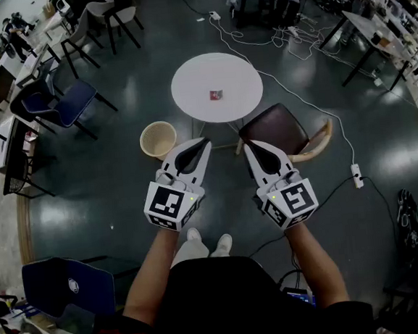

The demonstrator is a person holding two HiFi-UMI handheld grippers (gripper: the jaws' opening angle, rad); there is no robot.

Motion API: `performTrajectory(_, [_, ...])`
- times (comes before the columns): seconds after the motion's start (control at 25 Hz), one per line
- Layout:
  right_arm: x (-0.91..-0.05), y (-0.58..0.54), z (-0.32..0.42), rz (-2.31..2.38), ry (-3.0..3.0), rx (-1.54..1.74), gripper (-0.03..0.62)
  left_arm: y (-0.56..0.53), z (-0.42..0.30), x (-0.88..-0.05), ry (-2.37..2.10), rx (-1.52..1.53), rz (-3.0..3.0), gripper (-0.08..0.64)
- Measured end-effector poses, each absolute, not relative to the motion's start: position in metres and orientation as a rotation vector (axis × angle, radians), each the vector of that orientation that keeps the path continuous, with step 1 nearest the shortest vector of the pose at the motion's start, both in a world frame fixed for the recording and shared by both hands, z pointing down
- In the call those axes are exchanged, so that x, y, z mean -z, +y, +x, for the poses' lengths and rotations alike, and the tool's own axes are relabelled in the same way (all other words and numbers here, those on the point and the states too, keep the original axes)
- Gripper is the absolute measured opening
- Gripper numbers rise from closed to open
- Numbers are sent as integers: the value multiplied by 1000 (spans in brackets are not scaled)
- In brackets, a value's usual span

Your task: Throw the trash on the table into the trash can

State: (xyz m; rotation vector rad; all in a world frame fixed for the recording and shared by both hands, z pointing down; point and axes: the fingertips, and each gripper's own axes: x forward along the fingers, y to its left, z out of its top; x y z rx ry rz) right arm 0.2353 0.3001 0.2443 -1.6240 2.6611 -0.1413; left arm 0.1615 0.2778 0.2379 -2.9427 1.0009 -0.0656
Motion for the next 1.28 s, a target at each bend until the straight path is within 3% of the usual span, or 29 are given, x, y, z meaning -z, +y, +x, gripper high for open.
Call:
performTrajectory(0.72, [-254,292,228,-1559,2708,157,17,277,154,-247,1079,89,-2930,15])
performTrajectory(1.28, [-276,190,204,-1627,2686,234,17,180,124,-271,1058,98,-2966,15])
